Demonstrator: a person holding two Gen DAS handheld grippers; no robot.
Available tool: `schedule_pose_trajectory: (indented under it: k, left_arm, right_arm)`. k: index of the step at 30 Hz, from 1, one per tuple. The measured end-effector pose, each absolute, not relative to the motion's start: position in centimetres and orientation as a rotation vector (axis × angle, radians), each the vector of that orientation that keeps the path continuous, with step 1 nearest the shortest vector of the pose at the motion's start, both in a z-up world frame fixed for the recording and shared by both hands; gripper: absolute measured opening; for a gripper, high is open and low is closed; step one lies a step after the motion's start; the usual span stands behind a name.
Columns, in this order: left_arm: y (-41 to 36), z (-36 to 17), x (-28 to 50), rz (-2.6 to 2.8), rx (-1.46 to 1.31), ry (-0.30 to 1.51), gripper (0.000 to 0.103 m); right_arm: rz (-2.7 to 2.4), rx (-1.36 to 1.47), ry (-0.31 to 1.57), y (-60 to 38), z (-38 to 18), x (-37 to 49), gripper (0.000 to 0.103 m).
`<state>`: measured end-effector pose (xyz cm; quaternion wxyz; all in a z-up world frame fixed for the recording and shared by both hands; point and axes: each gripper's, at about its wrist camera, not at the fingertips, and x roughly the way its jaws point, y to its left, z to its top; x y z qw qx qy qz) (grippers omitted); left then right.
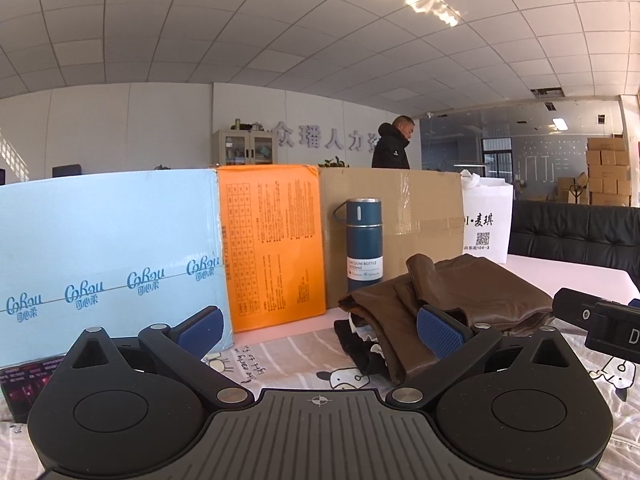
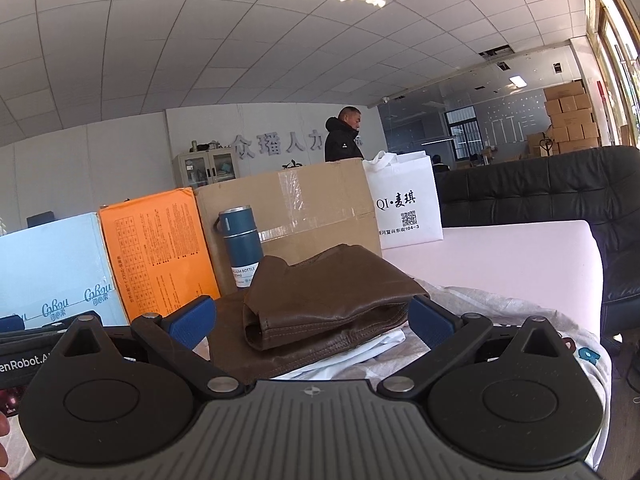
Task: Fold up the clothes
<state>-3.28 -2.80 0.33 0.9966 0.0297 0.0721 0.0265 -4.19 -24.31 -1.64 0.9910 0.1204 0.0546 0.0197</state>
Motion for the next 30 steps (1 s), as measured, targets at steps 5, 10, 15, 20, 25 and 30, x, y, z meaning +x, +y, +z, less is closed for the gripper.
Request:
schedule_pose_trajectory:
  k: [5, 10, 15, 20, 25, 30]
  left_arm:
    - [-3.7, 0.4, -5.4, 0.072, 0.102, 0.132, 0.103]
    - [-3.9, 0.4, -7.3, 0.074, 0.136, 0.132, 0.103]
    - [-3.6, 0.3, -9.4, 0.08, 0.178, 0.132, 0.103]
    - [-2.5, -0.3, -11.3, 0.119, 0.205, 0.15, 0.103]
    - [-0.5, -1.0, -13.4, 0.128, 0.159, 0.153, 0.103]
    - [1.3, -1.7, -15.4, 0.177, 0.142, 0.154, 0.103]
  right_arm:
    - [0.094, 0.268, 0.103, -25.0, -2.2, -5.3, 0.103]
    - [0.198, 0.288, 0.106, -25.1, -2.6, -6.5, 0.103]
    - [0.27, 0.32, 0.091, -24.6, -3.5, -7.5, 0.103]
    - [0.332, 0.391, 0.098, -24.0, -4.3, -7.9, 0.103]
    - [0.427, 0.359, 0.118, -22.7, -4.6, -8.3, 0.103]
    - [0.547, 0.259, 0.159, -20.4, -4.7, -8.9, 0.103]
